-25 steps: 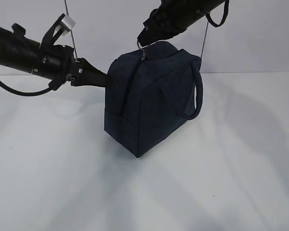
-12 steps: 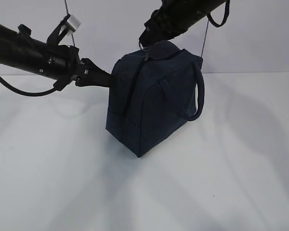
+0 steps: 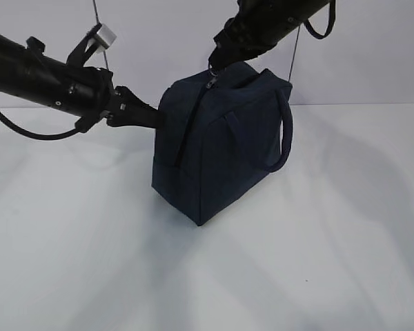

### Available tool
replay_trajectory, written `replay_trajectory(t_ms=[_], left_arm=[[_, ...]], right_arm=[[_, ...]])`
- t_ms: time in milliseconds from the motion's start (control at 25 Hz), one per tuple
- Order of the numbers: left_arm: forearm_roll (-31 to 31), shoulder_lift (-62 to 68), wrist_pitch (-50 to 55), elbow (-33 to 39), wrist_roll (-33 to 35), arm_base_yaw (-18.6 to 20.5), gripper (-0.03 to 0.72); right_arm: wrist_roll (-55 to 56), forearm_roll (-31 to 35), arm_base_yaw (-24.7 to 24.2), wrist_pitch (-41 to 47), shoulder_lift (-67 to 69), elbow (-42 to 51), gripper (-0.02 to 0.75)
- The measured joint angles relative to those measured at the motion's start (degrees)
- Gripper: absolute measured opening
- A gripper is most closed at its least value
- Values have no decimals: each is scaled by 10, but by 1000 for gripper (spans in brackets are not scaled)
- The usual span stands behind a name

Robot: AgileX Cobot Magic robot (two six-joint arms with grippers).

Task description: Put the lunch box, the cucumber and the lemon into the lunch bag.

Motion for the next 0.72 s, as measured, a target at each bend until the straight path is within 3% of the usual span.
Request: replay_trajectory(t_ms=[320,720], left_arm=[[3,0,0,0,-2,8,-7],[2,0,-22,0,-3,7,-7]], right_arm=[[11,22,-17,7,0,0,8],[-86,166,-26,44,0,0,8]])
